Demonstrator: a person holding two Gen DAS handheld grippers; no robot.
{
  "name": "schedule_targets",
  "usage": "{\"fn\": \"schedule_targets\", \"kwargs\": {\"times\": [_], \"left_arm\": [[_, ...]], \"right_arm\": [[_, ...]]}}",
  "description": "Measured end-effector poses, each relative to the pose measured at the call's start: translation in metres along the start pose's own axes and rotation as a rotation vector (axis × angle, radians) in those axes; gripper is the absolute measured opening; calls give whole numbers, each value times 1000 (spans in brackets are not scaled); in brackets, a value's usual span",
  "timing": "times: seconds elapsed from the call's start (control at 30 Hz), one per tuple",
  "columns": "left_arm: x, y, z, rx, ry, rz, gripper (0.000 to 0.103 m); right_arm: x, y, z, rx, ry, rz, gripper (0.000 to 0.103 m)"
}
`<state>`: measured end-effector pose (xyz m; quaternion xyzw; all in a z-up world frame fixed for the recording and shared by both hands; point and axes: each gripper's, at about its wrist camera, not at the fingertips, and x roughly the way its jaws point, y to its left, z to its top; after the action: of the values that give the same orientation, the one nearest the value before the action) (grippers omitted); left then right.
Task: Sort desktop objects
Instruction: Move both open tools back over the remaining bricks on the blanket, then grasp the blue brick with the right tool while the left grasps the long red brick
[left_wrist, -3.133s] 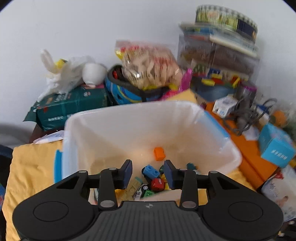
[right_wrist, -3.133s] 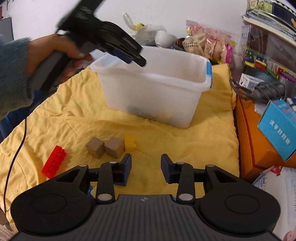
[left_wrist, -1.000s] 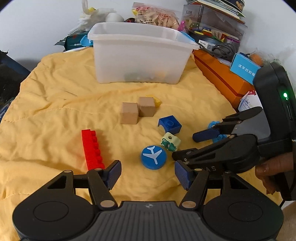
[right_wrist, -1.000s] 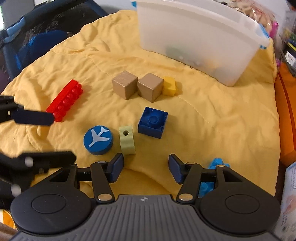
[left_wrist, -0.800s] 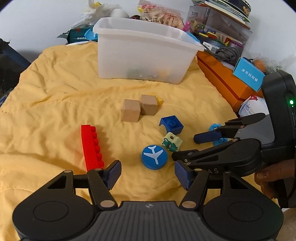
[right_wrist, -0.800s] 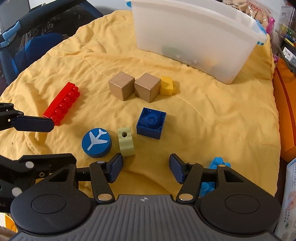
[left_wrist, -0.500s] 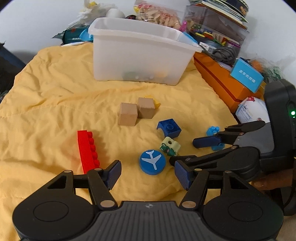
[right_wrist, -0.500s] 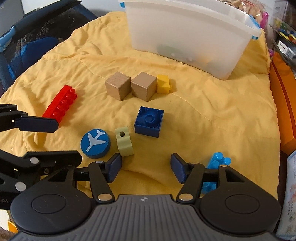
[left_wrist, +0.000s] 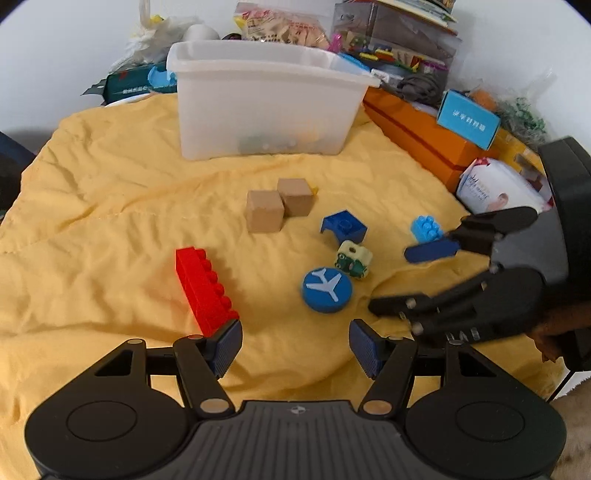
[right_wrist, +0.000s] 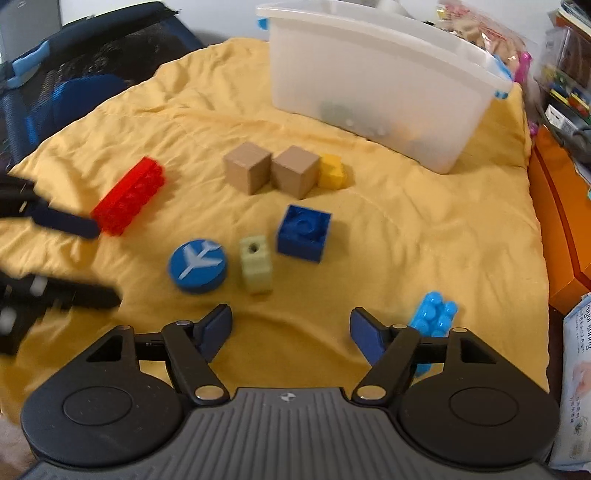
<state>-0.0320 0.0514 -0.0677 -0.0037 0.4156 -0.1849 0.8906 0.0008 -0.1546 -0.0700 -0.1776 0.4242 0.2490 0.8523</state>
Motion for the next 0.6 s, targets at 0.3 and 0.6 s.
{"fn": "schedule_targets", "kwargs": {"times": [0.3,0.6], "left_arm": [[14,-6,19,30,7,-63,67],[28,-18,21,84,45,-81,67]], "right_arm": [[-6,5,4,-16,37,53,38],[-27,-23,19,67,-34,-42,39]]}}
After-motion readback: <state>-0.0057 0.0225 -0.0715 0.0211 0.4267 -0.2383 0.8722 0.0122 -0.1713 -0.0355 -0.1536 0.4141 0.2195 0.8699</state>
